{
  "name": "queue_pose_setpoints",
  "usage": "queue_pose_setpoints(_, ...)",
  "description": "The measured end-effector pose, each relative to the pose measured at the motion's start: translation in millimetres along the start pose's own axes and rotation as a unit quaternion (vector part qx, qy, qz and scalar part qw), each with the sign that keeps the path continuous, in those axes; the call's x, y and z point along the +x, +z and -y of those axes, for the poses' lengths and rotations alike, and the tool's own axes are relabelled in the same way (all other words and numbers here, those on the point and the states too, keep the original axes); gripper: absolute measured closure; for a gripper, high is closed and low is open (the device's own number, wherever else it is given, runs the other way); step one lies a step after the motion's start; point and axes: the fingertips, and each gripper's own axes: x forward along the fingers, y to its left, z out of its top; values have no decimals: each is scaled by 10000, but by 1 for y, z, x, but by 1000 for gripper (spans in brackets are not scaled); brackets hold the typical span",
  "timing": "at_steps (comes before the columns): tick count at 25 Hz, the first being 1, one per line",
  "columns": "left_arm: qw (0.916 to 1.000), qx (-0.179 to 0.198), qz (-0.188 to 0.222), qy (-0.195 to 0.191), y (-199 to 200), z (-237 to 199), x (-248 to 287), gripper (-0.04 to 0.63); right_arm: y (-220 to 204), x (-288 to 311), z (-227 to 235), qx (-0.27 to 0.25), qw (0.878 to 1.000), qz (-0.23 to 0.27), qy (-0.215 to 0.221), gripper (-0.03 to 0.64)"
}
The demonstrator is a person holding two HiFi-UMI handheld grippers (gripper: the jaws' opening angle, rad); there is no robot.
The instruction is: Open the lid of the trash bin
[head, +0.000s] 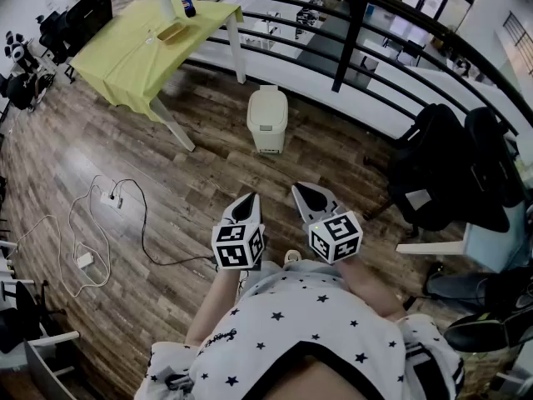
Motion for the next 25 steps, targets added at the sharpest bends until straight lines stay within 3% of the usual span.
queue_pose_setpoints(14,10000,15,60,-25,4,5,-5,588,-2,-12,-5,-112,9999,-17,55,623)
queue_pose_setpoints(25,9996,-170,170,150,0,21,11,588,-11,-21,24,123,9997,-101,162,623)
